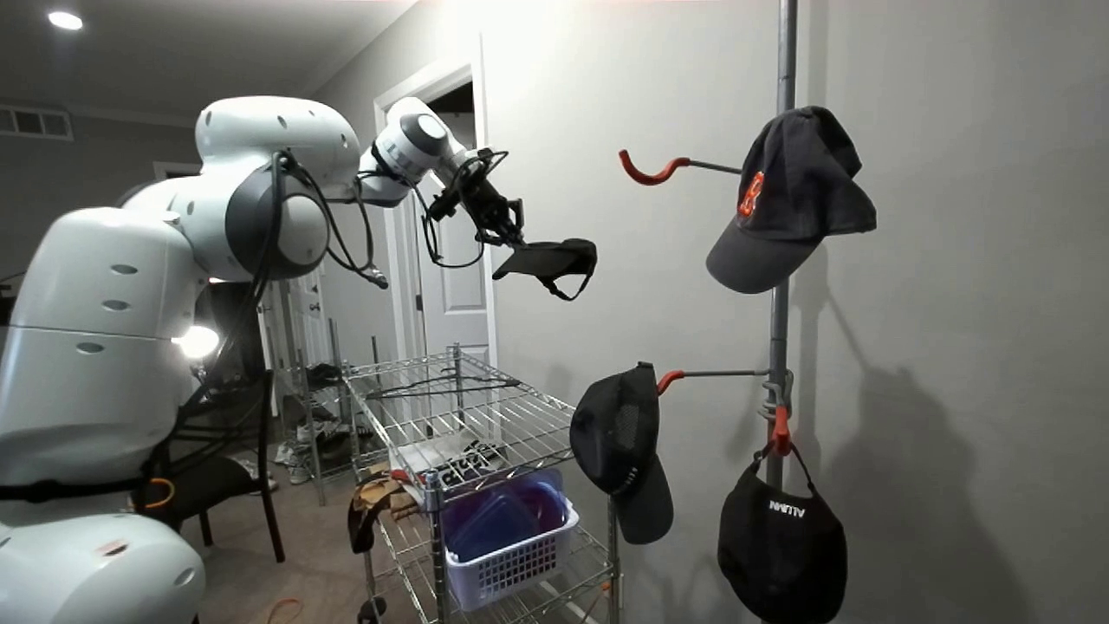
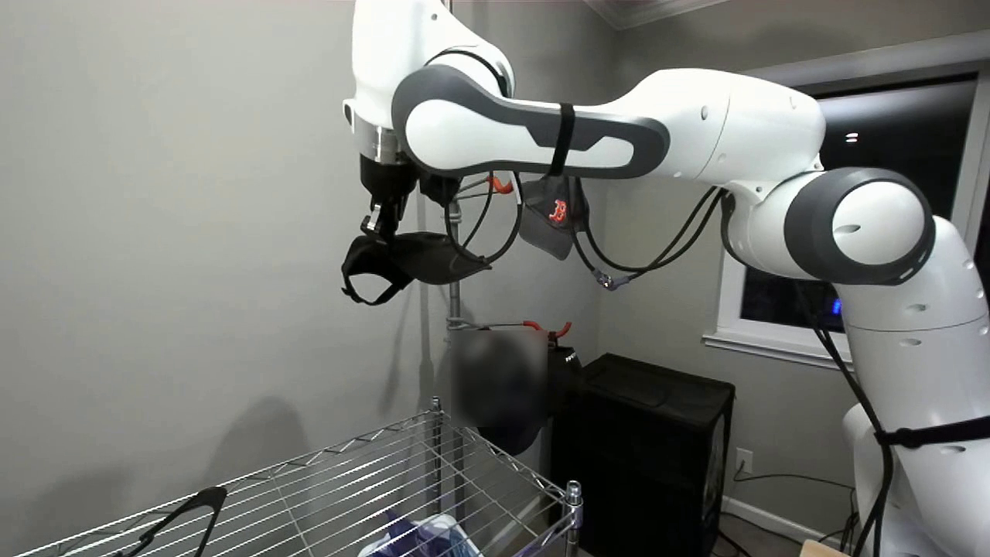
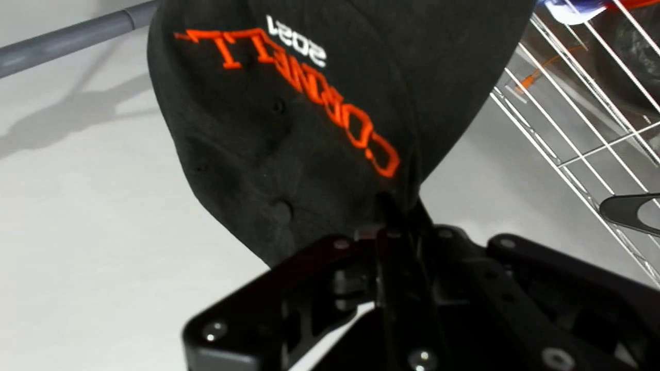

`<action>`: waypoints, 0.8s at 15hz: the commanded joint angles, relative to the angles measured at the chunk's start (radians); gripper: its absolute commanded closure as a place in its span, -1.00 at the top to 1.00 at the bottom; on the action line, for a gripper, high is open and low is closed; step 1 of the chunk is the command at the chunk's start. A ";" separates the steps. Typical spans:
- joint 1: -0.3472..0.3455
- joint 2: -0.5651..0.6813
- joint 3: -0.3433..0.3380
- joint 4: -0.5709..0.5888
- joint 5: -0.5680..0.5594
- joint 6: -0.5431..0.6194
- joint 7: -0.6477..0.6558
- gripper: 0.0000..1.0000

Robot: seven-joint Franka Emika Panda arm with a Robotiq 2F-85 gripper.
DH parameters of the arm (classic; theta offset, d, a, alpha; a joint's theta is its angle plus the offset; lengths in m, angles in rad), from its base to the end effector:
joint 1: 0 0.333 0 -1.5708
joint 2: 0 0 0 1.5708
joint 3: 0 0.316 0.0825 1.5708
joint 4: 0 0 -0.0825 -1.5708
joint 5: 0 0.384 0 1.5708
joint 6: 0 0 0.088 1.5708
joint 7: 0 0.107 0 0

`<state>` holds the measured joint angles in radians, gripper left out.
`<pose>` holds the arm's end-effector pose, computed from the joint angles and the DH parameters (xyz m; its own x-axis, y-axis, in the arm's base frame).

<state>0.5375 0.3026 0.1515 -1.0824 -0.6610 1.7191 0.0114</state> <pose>0.5499 0.3515 0.7082 0.6931 0.6504 0.3107 0.4169 -0.7133 0.5633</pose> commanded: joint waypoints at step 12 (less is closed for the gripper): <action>0.148 -0.041 -0.031 0.175 -0.433 -0.223 0.004 -0.95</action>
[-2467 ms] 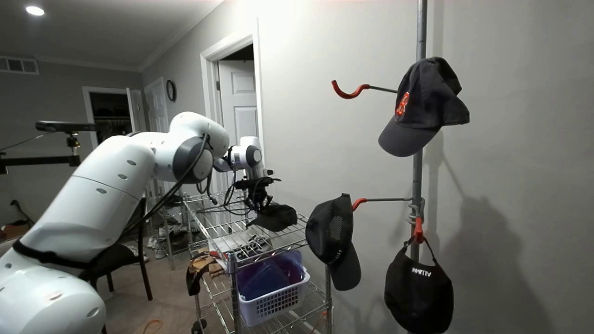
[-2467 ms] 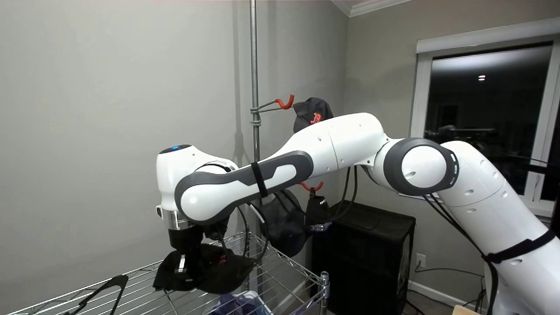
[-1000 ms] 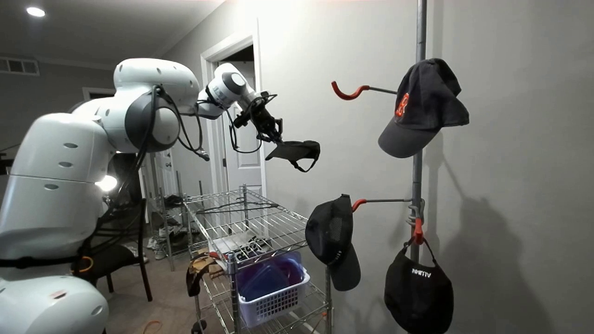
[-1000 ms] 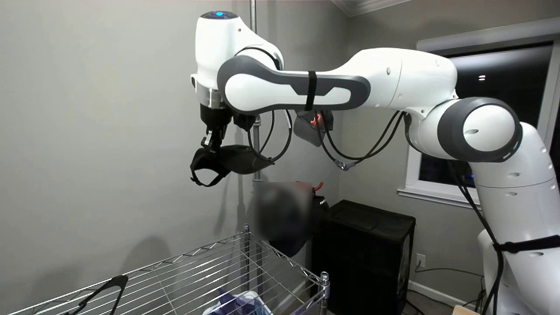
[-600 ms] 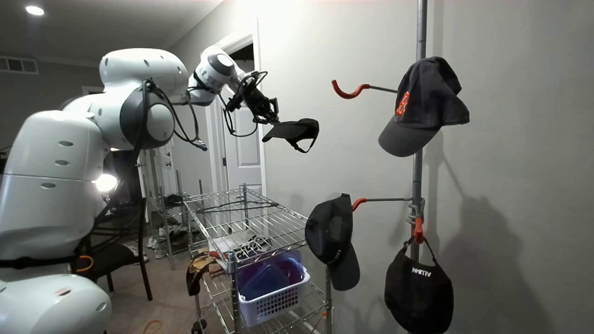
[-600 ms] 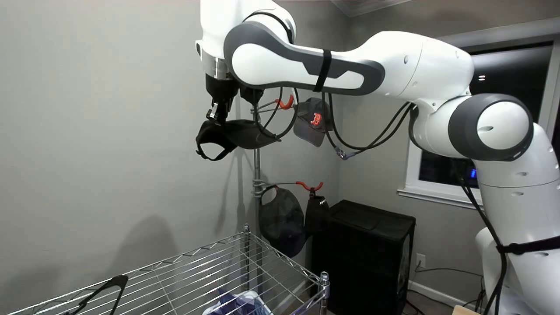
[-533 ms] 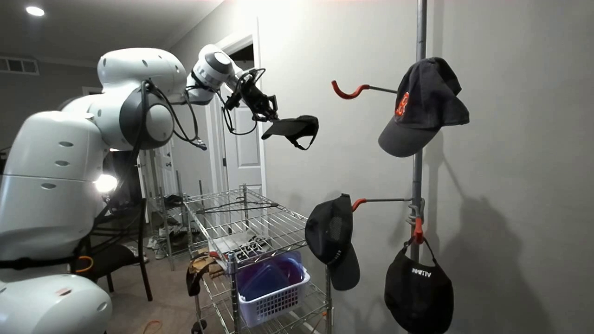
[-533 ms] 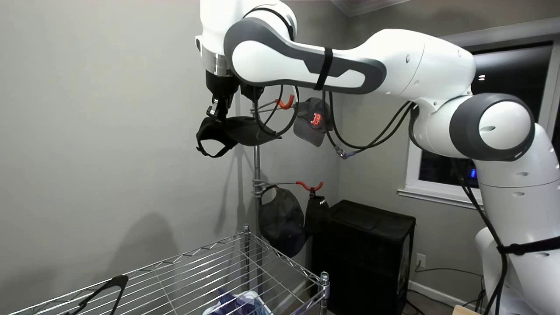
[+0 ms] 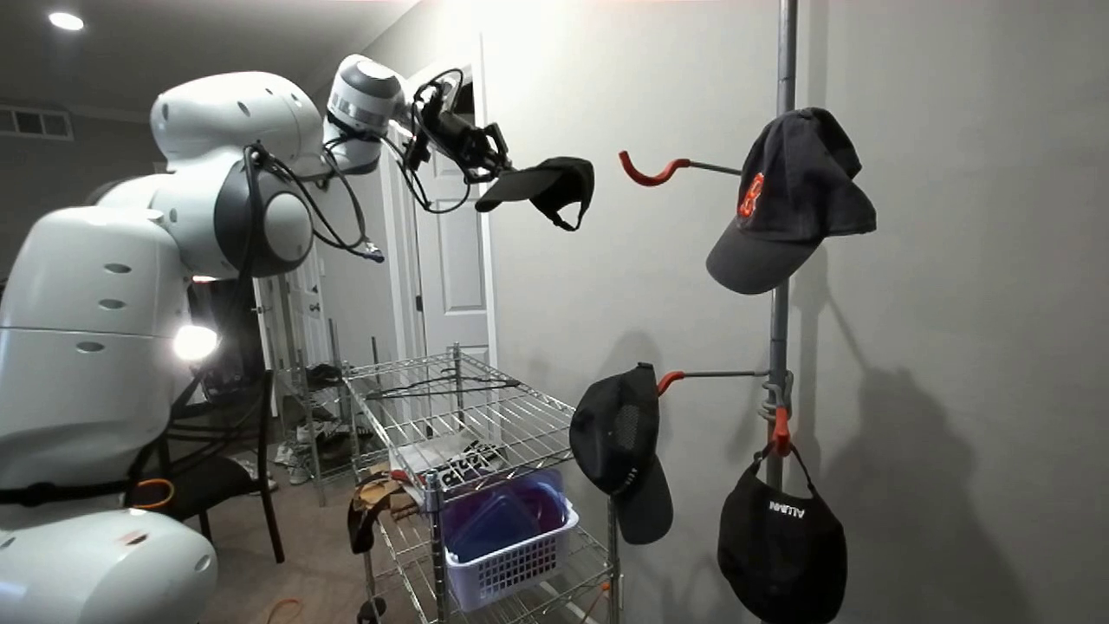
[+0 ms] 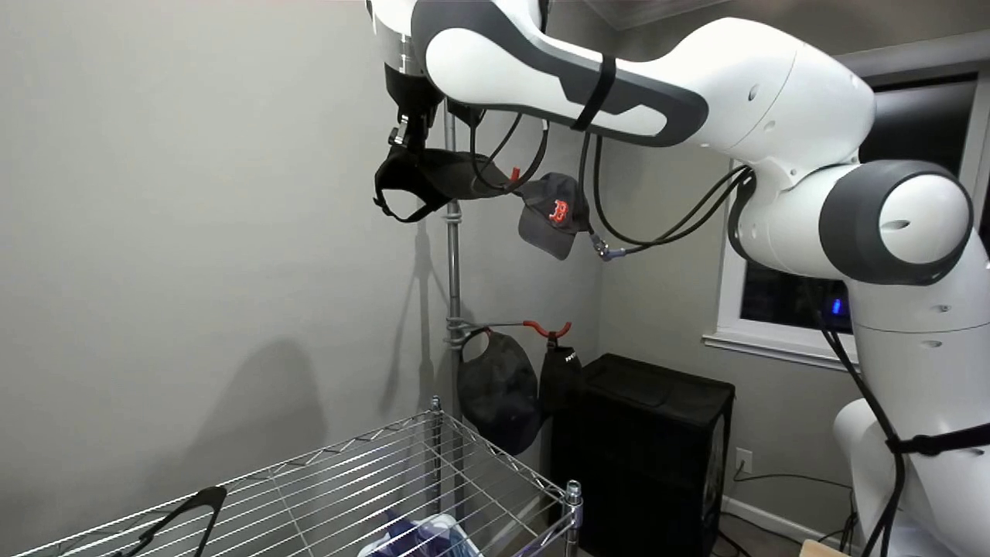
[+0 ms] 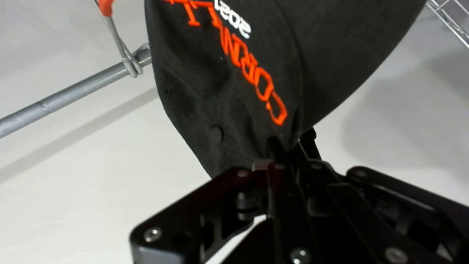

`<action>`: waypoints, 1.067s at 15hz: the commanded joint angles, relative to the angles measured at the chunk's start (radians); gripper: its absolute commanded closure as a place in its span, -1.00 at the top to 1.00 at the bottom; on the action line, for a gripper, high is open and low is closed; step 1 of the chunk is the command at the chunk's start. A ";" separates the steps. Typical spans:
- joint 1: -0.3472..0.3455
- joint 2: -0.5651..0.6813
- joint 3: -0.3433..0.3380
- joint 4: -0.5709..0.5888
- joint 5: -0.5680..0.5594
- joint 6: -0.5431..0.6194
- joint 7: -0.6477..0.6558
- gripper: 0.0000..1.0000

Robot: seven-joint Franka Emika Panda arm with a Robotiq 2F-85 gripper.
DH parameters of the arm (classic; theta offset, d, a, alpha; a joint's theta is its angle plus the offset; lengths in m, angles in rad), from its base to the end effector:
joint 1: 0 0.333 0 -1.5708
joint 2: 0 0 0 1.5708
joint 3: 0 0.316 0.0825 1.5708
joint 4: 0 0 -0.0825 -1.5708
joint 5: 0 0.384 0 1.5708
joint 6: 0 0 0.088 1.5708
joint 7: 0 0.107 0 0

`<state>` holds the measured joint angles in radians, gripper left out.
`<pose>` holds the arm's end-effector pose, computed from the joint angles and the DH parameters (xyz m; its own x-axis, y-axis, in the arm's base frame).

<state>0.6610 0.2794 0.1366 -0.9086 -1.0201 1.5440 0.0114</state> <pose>0.4941 0.3427 0.8103 0.6820 0.6307 0.3703 0.1608 -0.6232 0.7653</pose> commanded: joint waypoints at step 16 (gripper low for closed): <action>-0.049 -0.131 -0.078 -0.029 -0.174 -0.044 -0.040 -0.95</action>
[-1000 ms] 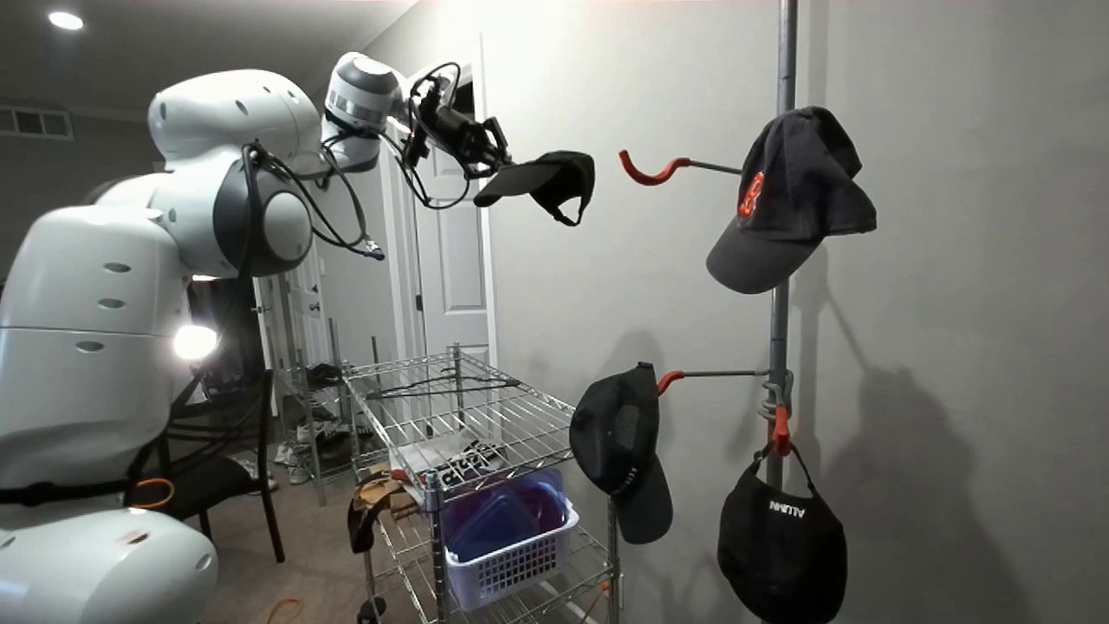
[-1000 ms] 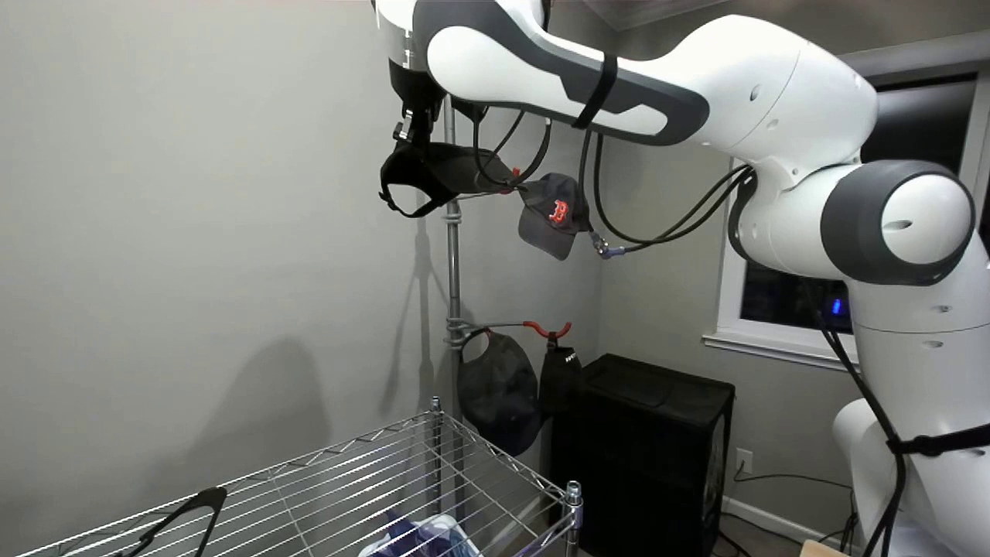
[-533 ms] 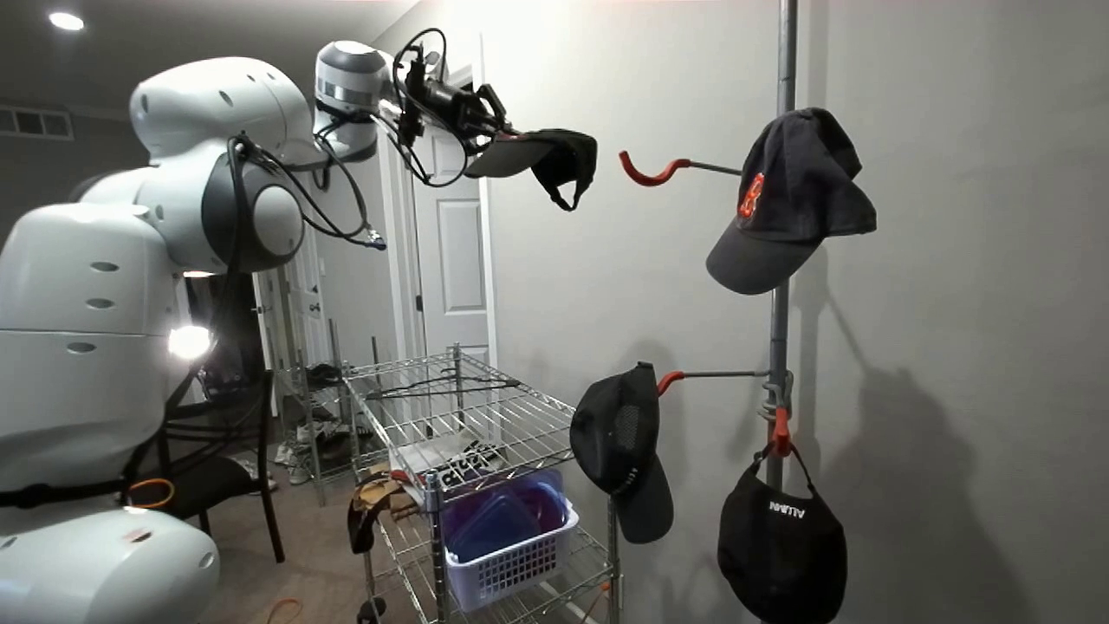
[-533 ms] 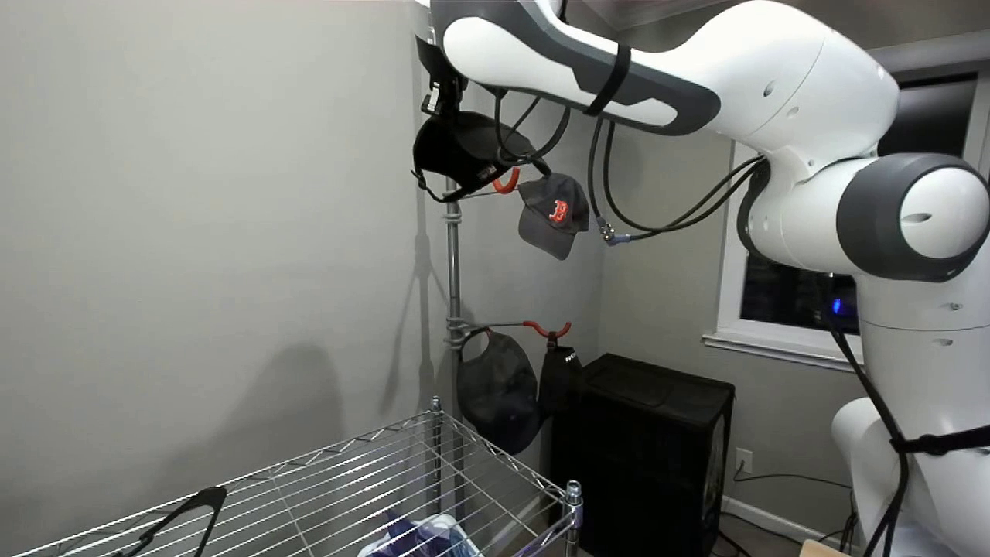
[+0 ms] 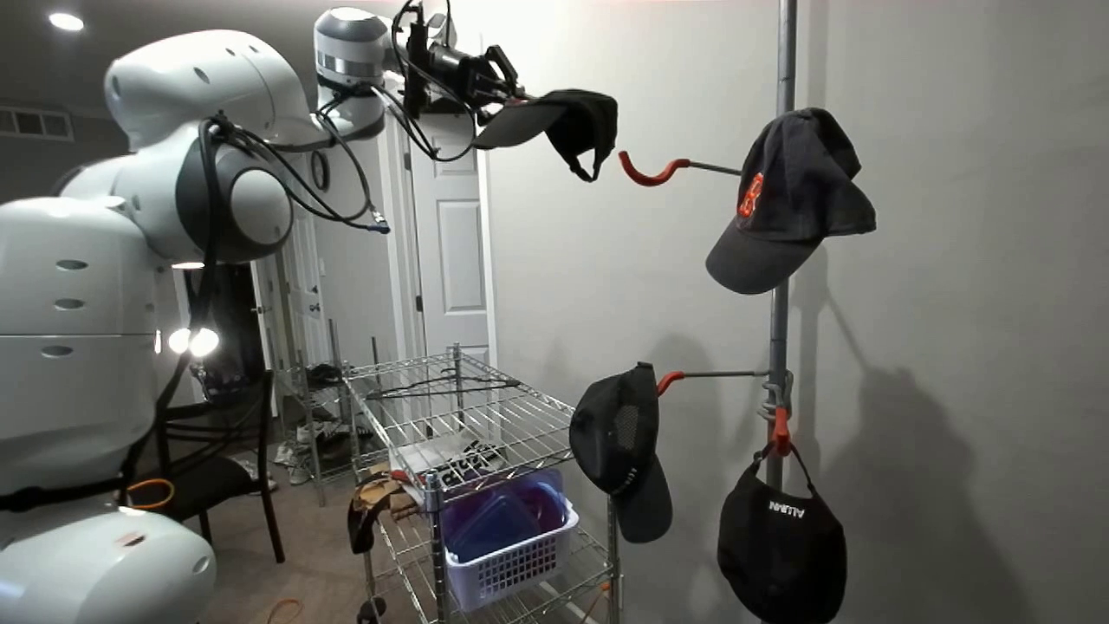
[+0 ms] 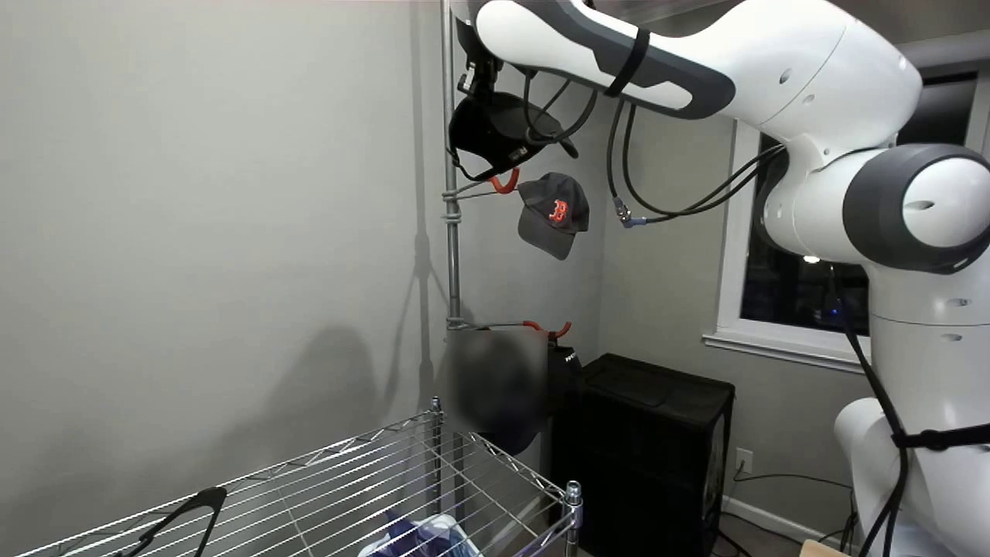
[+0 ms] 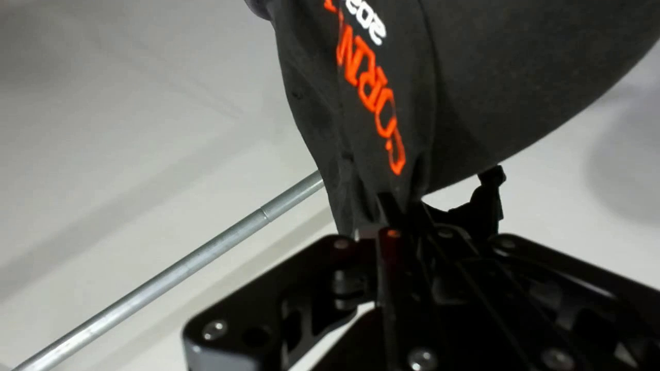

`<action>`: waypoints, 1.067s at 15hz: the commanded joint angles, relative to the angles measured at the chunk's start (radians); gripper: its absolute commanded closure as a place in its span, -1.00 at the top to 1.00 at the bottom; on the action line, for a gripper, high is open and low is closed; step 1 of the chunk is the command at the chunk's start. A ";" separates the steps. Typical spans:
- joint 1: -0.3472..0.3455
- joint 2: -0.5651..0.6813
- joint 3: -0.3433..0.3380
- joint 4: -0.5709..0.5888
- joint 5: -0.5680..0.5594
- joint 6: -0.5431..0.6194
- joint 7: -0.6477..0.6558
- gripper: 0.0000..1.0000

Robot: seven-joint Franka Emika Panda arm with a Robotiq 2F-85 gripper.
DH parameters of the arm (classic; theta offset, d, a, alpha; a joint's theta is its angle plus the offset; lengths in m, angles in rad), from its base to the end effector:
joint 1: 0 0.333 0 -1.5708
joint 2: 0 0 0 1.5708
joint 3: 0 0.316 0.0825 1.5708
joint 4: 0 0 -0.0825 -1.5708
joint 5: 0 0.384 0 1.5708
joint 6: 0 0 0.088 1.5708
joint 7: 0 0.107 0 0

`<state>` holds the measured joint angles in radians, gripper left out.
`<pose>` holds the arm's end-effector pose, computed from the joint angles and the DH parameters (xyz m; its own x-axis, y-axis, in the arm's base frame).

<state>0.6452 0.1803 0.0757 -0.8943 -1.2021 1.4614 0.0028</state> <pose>0.4692 0.2574 0.8825 0.7421 0.5057 0.4399 -0.0915 -0.5738 0.8139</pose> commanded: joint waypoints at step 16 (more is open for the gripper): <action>-0.104 -0.131 -0.083 -0.118 0.016 0.121 -0.100 -0.95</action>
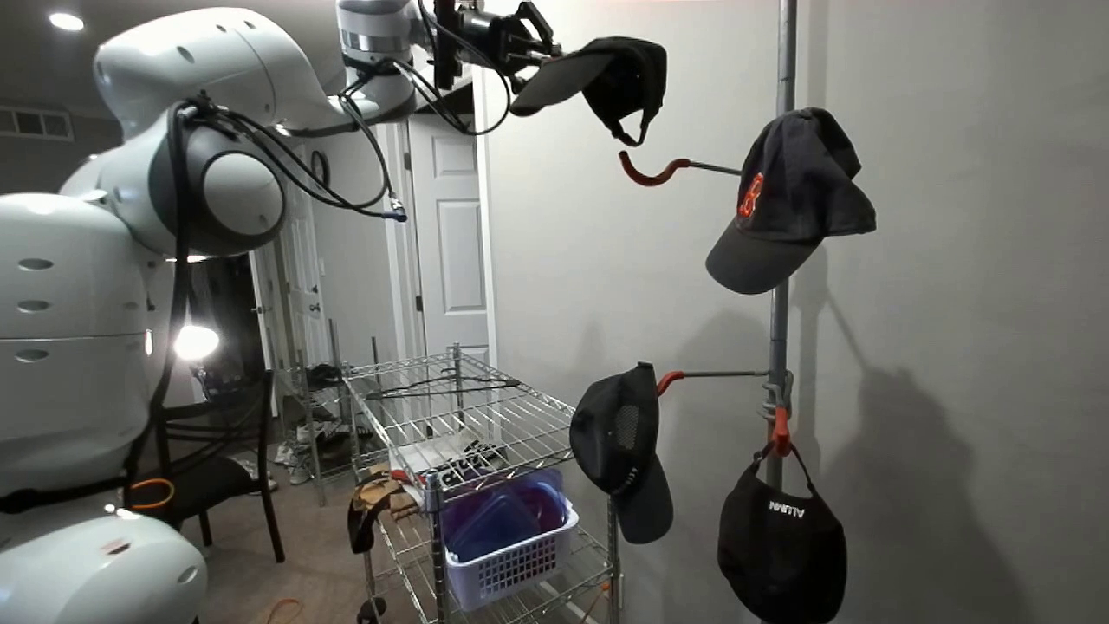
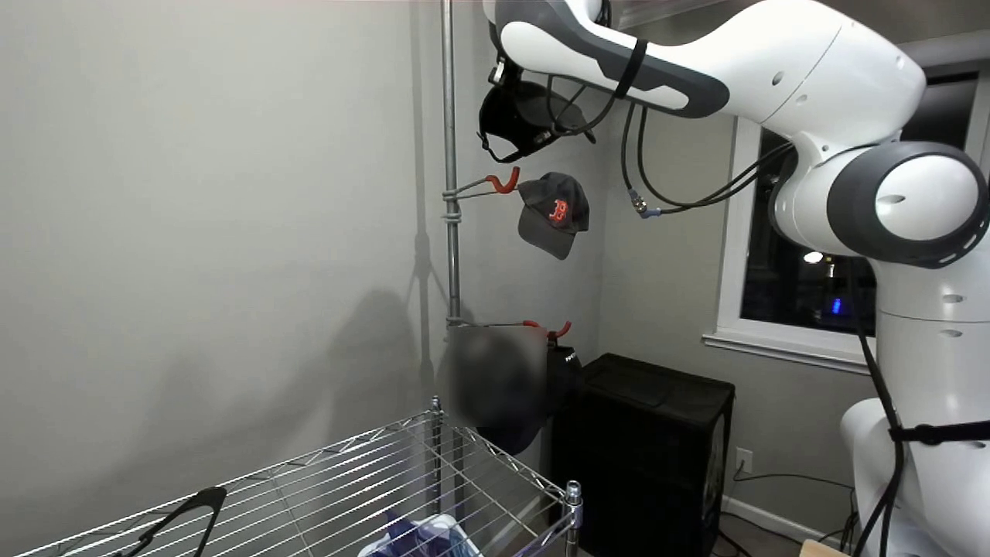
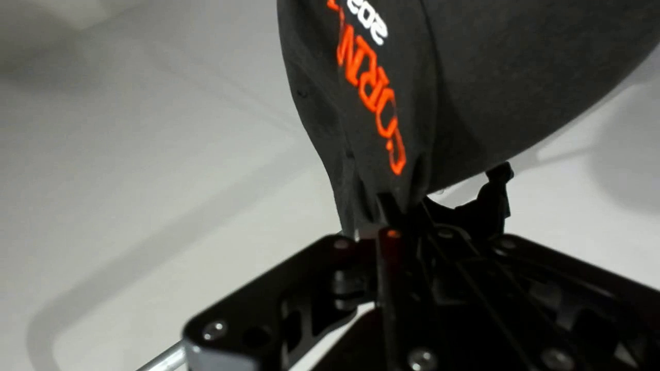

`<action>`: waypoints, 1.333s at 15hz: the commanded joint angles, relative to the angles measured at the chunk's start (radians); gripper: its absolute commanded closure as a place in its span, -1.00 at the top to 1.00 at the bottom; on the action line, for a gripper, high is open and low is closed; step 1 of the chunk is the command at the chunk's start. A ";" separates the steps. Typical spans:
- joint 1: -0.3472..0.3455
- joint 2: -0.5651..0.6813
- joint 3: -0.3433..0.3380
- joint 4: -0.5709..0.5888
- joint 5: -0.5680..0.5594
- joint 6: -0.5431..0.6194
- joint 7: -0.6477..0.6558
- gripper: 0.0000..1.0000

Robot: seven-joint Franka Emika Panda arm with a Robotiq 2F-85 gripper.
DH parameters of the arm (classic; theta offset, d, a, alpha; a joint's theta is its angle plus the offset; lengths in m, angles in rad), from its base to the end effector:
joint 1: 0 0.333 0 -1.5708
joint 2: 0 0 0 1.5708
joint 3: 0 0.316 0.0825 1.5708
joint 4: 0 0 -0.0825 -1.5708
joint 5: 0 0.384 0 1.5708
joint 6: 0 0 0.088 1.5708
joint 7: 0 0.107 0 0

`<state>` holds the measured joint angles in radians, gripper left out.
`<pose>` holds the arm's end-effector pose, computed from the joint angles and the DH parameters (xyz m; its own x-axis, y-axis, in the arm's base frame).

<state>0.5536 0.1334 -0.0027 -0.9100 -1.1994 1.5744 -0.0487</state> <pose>0.4864 0.1824 0.9108 0.7432 0.4815 0.4646 -0.1738 -0.5317 0.8289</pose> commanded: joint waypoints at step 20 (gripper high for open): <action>-0.013 -0.099 -0.040 -0.208 0.033 0.081 -0.046 -0.95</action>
<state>0.5490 0.0315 -0.0361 -1.0950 -1.1857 1.6236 -0.0811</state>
